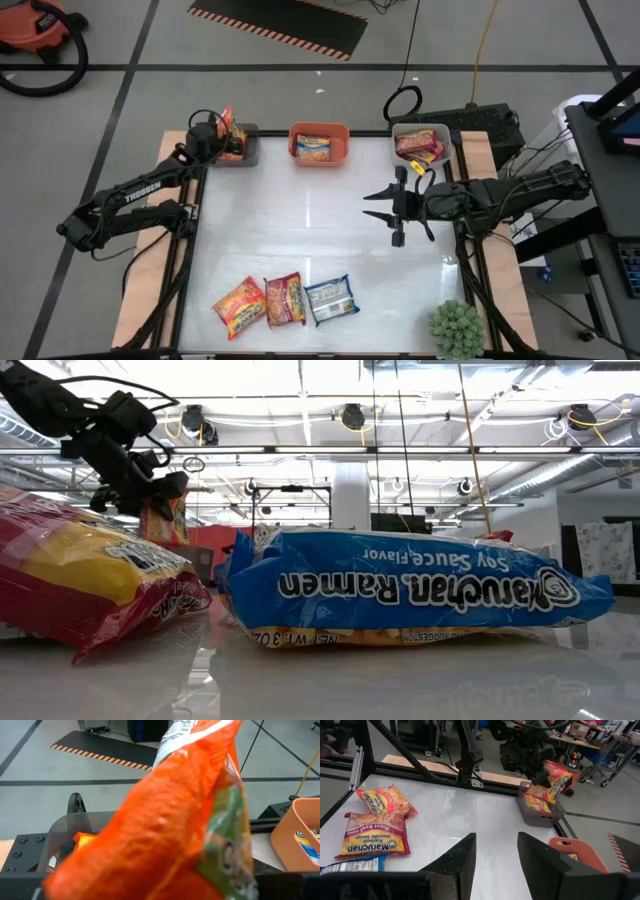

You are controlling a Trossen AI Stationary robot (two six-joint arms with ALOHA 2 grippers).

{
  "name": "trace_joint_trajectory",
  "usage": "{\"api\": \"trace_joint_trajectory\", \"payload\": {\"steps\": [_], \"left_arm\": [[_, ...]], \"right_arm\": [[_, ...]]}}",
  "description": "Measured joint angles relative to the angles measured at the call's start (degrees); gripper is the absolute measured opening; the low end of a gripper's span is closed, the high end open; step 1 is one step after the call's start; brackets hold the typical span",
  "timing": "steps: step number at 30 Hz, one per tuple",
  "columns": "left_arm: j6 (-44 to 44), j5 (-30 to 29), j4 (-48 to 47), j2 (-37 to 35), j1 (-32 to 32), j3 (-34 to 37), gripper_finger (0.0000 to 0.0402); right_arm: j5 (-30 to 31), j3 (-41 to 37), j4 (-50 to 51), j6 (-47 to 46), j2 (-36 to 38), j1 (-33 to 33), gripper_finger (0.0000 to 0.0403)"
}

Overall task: Sort Maruchan noodles
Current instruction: Put the right orange noodle pack into the black bin

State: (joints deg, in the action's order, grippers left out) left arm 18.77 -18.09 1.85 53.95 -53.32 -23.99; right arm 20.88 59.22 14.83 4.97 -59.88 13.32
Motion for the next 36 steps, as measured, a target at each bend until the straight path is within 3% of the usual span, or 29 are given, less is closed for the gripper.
{"api": "trace_joint_trajectory", "payload": {"steps": [10,22,36], "left_arm": [[0.84,0.03,-0.96,0.02,0.00,0.00,0.0153],[-1.30,-0.01,-0.25,0.02,0.37,0.00,0.0265],[-12.44,0.64,2.45,0.04,0.67,-2.38,0.0269]], "right_arm": [[-0.02,0.00,0.00,-0.77,0.00,0.00,0.0137],[-0.02,0.00,0.00,-0.79,0.00,0.00,0.0137],[-0.02,0.00,0.00,0.22,0.00,0.00,0.0137]]}}
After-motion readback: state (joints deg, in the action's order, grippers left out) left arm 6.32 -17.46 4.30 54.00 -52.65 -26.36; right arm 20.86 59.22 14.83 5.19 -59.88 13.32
